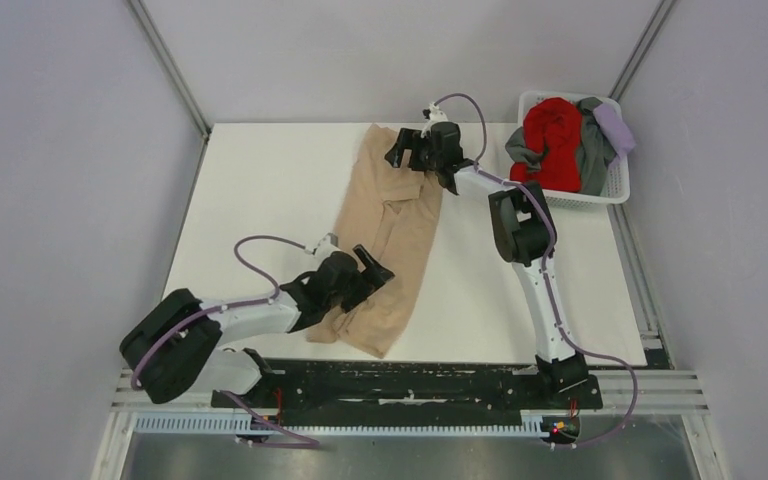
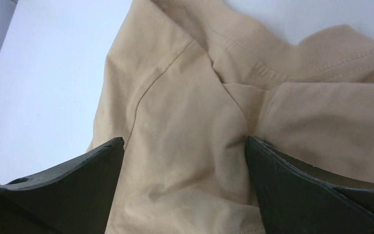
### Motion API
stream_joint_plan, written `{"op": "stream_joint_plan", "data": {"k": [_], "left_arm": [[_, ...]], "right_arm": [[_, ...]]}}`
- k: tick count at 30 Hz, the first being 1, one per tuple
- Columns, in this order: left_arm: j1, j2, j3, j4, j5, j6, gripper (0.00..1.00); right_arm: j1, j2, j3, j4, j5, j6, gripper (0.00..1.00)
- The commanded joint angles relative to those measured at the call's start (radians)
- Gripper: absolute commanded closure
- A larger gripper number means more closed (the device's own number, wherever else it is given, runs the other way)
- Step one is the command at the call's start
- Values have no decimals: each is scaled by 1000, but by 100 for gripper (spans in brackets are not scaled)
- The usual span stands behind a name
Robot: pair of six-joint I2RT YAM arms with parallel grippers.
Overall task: Fold and stack the t-shirts
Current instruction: Rotate the tshirt 90 degrees
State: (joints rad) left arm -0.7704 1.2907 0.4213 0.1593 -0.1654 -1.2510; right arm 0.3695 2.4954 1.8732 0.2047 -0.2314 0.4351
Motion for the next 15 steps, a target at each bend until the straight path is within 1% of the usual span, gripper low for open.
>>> {"op": "stream_joint_plan", "data": {"k": [1,4,7,9,10,12,15], "left_arm": [[-127,137,50,-55,37,-82,0],[-193,192,128,-76,52,-69,0],[-231,190,194,-153,43,-35,0],[-250,150,223,-217,27,9,0],[-253,118,239,-242,25,39,0],[-254,53,300,-366,1,128,0],[-255,-69,378,-618,-100,260,0]], "right_arm": [[9,115,114,-4,-20,26,2],[9,143,140,74,21,25,2],[5,152,224,56,58,-53,2],[0,124,269,35,89,-115,2],[-1,90,276,27,105,-145,2],[-1,0,258,17,117,-211,2],[0,-201,121,39,105,-268,2]]}}
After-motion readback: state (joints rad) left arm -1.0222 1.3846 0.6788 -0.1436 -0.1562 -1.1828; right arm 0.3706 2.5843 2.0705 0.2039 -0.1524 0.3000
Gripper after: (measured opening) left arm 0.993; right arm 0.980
